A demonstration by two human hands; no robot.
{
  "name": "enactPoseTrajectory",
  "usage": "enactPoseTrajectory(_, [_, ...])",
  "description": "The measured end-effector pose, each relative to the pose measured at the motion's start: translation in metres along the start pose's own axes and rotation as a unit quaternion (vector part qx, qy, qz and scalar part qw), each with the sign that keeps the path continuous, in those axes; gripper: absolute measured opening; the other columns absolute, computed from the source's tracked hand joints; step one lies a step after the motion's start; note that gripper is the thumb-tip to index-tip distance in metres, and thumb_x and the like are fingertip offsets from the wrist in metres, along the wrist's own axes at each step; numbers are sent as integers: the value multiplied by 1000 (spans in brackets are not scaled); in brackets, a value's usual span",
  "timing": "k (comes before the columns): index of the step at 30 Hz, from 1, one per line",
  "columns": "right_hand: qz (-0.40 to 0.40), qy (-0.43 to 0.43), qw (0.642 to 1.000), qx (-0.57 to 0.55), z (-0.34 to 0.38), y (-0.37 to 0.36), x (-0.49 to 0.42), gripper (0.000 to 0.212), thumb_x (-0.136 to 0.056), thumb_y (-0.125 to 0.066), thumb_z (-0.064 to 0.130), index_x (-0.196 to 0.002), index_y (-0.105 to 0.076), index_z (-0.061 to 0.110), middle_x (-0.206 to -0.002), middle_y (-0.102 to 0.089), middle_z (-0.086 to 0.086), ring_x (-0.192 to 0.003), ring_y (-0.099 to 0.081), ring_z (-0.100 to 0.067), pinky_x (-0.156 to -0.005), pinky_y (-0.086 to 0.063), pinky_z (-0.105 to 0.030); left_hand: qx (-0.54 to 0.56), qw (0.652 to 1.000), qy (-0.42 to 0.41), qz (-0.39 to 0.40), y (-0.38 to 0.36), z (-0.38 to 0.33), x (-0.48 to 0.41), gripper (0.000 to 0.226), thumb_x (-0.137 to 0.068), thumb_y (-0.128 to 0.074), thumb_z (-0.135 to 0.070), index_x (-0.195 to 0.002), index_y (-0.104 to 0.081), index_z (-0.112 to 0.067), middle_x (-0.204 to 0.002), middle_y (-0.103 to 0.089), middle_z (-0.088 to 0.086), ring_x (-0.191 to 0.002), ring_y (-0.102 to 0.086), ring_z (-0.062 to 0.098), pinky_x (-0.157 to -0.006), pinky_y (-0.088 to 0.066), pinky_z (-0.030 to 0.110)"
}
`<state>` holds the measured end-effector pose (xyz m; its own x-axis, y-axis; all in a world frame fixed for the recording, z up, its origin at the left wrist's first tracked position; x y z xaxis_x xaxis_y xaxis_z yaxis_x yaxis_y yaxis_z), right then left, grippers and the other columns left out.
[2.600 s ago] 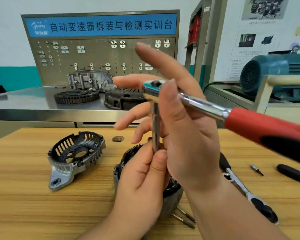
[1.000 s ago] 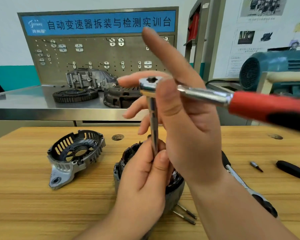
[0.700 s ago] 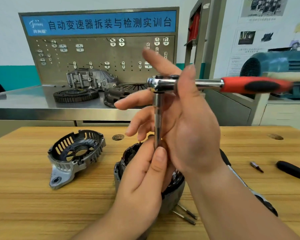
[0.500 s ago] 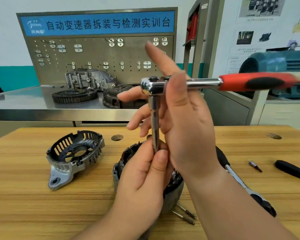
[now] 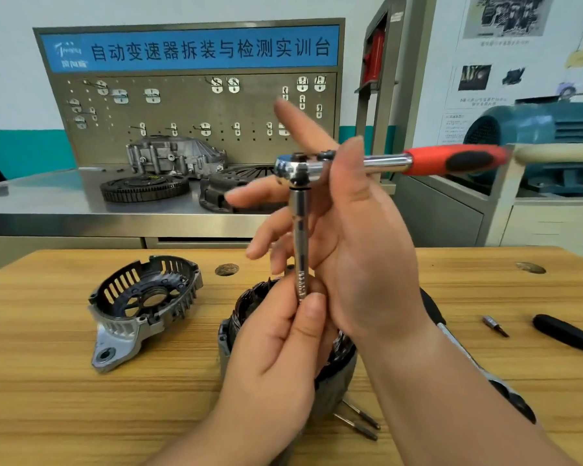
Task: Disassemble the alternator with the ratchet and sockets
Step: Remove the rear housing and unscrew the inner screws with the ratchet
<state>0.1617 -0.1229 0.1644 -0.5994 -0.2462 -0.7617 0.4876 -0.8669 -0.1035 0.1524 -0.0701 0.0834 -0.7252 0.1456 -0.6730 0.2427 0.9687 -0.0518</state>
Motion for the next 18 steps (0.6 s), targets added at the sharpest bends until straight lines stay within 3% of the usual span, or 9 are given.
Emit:
enactPoseTrajectory(4, [8,78,996,36,17,-6,0,27,-97,-45,36,-123,-50,30,-103,-69,-4,-68,-65,-16,-49,-48,-29,-6,1000,8,-12,3,4,0,27,-86,-45,-40,-81,-54,-15,-50,-39,-7,-42,-30,14,-39,-22,35])
enactPoseTrajectory(7, [23,12,999,-30,6,-5,-1,32,-98,-40,46,-124,-52,31,-105,-70,-5,-66,-67,-19,-49,-46,-28,13,1000,1,-10,2,2,0,20,-86,-47,-38,-74,-57,-25,-51,-38,-4,-42,-31,12,-39,-22,31])
enactPoseTrajectory(9, [33,-59,994,-89,-7,-4,-1,47,-94,-30,54,-124,-56,28,-101,-72,-6,-64,-67,-20,-50,-47,-26,21,999,-23,7,-2,-5,0,18,-90,-51,-38,-82,-59,-25,-52,-41,-5,-43,-35,8,-39,-26,25])
enactPoseTrajectory(12, [35,-96,989,-102,-14,-4,0,54,-91,-27,57,-124,-58,27,-102,-73,-6,-64,-67,-18,-49,-47,-24,54,998,-14,20,-6,-5,-1,56,-92,-49,-43,-112,-49,9,-61,-57,-13,-53,-51,-4,-49,-40,11])
enactPoseTrajectory(13, [31,-85,992,-86,-13,-4,0,49,-92,-31,58,-123,-57,31,-104,-72,-5,-66,-66,-17,-50,-47,-24,49,999,-14,14,-5,-6,-1,57,-91,-50,-46,-114,-49,7,-61,-56,-12,-52,-49,-3,-47,-39,13])
enactPoseTrajectory(15, [15,-28,999,-29,-2,-5,0,32,-95,-40,51,-119,-57,37,-109,-71,-4,-72,-67,-16,-51,-48,-27,14,1000,-27,3,-1,-5,1,34,-90,-51,-48,-103,-58,-18,-56,-47,-9,-45,-39,3,-40,-29,24])
enactPoseTrajectory(18, [-16,76,996,48,18,-5,3,21,-91,-45,34,-107,-59,33,-112,-69,-10,-80,-68,-20,-53,-51,-28,-17,1000,-7,-21,4,1,0,24,-88,-44,-44,-91,-56,-23,-53,-42,-13,-44,-33,6,-43,-26,24])
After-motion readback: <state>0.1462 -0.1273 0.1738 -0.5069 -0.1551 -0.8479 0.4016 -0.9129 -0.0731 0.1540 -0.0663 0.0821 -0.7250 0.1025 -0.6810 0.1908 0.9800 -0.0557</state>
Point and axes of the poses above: each hand's wrist, its own x-axis away from the middle knuckle, its own y-axis out of the back of the hand, z = x × y, the point moved 8 cm from there along -x, towards the middle knuckle
